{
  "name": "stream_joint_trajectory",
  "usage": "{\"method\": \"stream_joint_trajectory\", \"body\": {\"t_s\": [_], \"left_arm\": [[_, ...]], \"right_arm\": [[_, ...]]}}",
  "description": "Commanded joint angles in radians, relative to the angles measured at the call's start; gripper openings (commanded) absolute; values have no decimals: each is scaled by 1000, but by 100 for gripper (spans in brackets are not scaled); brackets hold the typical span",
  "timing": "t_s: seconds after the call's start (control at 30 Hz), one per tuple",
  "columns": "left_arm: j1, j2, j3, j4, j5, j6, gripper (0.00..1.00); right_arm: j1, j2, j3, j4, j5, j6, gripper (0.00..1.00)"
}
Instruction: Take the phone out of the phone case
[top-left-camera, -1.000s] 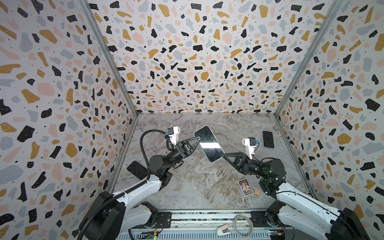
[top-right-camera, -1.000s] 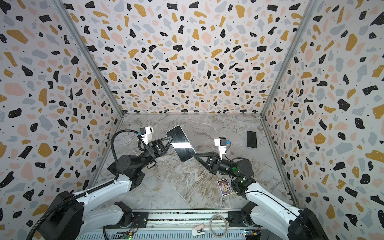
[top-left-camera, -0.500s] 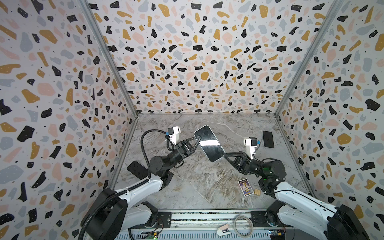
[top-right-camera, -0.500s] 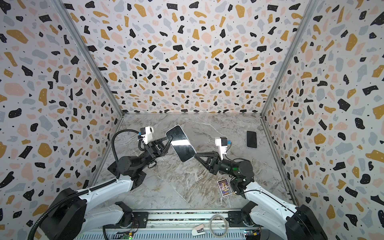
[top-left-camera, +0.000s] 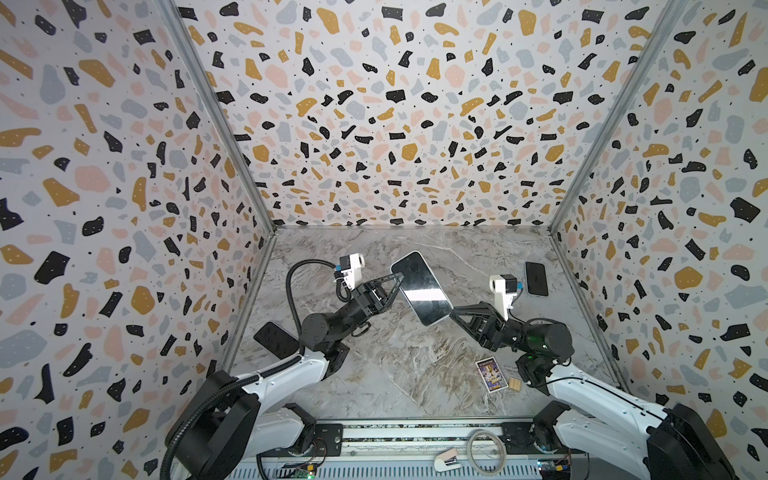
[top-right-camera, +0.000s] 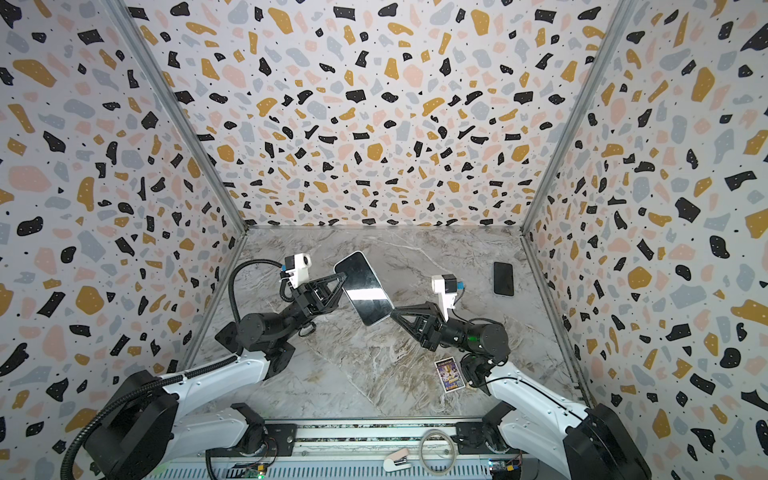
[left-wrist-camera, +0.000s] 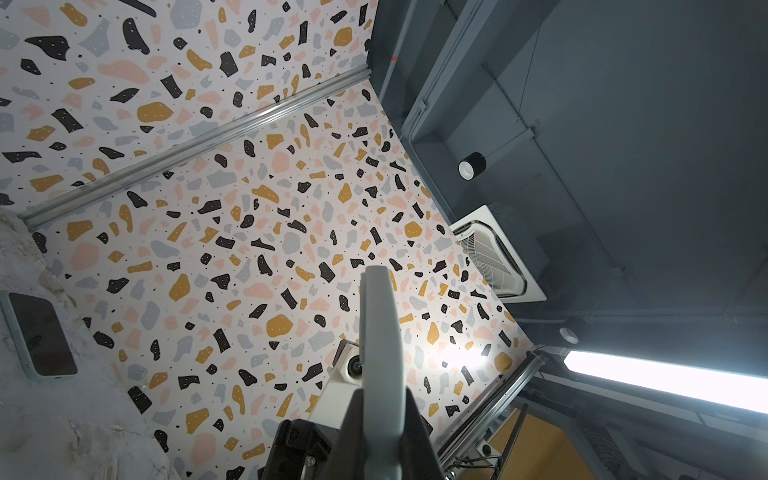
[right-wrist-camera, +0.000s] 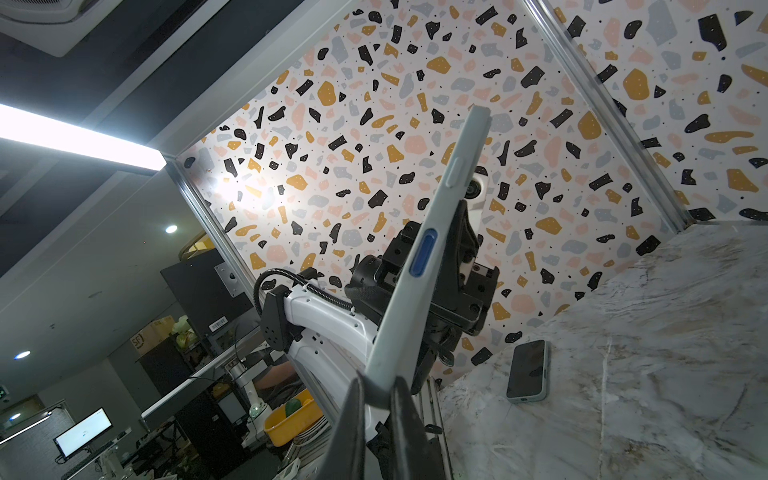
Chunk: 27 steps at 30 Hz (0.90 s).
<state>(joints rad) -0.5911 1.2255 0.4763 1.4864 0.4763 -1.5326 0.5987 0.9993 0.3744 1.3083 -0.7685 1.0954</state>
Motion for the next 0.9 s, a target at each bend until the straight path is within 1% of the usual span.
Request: {"method": "stream_joint_trajectory", "body": {"t_s": [0.0, 0.23, 0.43, 0.77, 0.87], "left_arm": [[-26, -1, 70, 232, 29, -89, 0], [-41, 18, 135, 213, 39, -96, 0], [-49, 62, 197, 221, 44, -119, 0], [-52, 221, 368, 317, 57, -221, 0], [-55, 264, 416, 321, 68, -236, 0]], "right_arm": [[-18, 21, 16, 11, -23, -21, 0], [-64, 33, 66, 11, -65, -28, 0], [-100, 53, 119, -15, -93, -26, 0], [-198, 53, 212, -100, -144, -23, 0], [-225, 51, 237, -117, -155, -23, 0]]}}
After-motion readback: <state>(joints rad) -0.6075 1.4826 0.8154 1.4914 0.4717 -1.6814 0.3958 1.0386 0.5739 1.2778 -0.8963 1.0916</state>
